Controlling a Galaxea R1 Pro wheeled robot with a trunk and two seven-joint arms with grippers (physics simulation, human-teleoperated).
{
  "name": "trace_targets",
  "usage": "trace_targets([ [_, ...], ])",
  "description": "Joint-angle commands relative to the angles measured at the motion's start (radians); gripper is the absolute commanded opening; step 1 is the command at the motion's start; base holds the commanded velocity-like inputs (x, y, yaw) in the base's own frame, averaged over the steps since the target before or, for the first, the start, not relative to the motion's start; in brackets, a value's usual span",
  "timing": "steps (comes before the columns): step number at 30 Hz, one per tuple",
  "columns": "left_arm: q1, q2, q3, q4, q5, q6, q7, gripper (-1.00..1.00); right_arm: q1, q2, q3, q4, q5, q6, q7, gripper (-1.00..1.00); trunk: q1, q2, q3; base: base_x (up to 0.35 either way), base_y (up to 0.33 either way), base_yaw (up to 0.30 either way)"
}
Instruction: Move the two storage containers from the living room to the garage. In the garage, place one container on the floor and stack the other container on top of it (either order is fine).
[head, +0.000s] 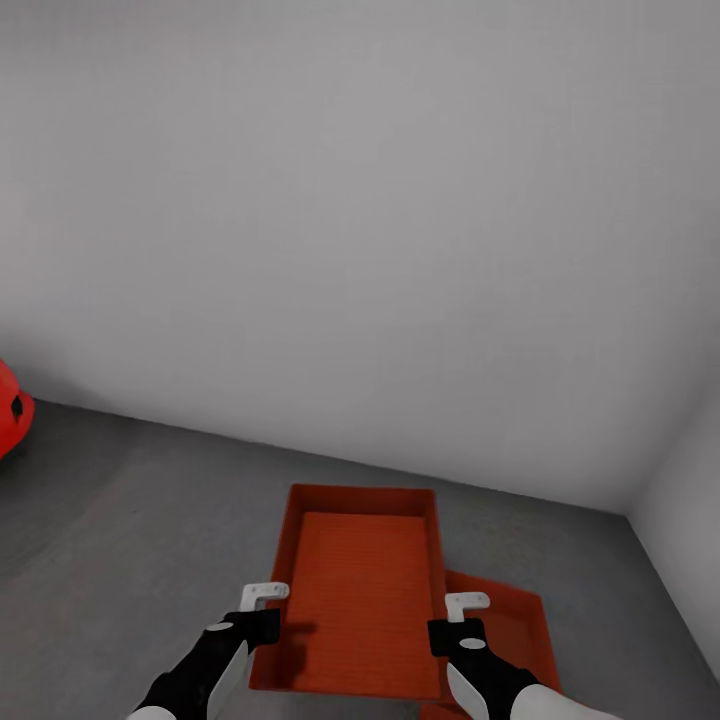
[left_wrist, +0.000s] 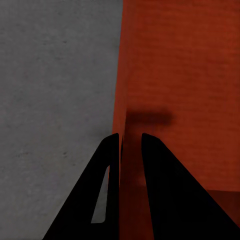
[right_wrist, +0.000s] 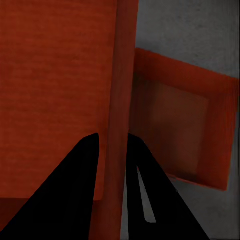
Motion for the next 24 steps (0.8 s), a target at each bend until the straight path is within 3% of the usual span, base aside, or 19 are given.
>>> trace_targets([
  [1, 0.000, 0.001, -0.012, -0.005, -0.006, 0.007, 0.010, -1.00, -0.002, -0.001, 0.010, 0.040, -0.022, -0.006, -0.005, -1.00, 0.001, -0.002, -0.002, 0.000, 0.000, -0.285],
  [24, 0.000, 0.001, -0.012, -0.005, -0.005, 0.013, 0.010, -1.00, -0.002, -0.001, 0.010, 0.040, -0.022, -0.005, -0.004, -1.00, 0.001, -0.002, -0.002, 0.000, 0.000, -0.285],
])
